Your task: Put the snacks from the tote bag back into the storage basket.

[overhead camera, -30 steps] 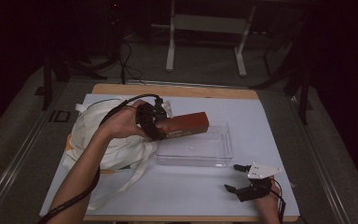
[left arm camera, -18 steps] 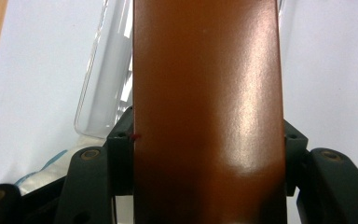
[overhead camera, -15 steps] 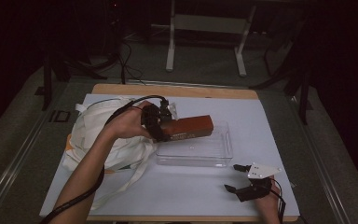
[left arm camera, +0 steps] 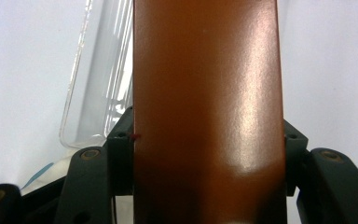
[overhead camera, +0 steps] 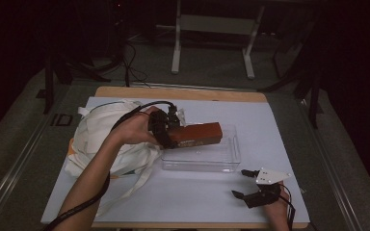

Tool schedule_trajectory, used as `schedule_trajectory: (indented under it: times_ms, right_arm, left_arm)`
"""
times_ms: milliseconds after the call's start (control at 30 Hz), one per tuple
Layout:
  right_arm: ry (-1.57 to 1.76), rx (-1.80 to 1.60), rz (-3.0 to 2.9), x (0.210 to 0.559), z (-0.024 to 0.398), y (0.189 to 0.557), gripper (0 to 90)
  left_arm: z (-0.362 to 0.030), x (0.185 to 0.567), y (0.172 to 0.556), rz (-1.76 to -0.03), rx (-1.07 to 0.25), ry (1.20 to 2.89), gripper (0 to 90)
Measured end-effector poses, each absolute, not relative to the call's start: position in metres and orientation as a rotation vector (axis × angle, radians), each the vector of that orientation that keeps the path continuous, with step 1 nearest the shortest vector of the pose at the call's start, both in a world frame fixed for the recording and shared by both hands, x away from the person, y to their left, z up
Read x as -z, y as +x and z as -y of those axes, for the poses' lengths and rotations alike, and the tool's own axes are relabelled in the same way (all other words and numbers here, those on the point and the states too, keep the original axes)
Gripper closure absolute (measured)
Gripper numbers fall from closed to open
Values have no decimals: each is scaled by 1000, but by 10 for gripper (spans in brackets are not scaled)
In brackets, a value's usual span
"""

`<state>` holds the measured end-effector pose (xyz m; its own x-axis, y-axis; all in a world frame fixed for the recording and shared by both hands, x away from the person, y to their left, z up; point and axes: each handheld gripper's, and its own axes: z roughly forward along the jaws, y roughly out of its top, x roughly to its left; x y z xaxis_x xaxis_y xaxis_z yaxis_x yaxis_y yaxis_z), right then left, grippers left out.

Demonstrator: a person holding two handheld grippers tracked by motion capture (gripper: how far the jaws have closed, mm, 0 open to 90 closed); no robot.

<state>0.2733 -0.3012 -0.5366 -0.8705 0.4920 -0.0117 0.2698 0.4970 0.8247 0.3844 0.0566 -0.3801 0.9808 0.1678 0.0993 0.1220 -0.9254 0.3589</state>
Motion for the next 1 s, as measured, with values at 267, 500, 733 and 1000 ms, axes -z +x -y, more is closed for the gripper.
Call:
schedule_trajectory:
  times_ms: [267,500,733,1000]
  right_arm:
    - [649,-1311,-2498,537,301,273,144]
    - [650,-1310,-2500,537,301,273,144]
    - [648,-1311,-2503,537,301,274,143]
    - [646,-1312,-2503,537,301,274,144]
  left_arm:
    - [-54,385,384,-188,-170,2783,432]
    - [-53,390,383,-178,-156,2795,431]
    - [-50,395,382,-171,-145,2808,431]
    - [-47,398,381,-163,-134,2819,430]
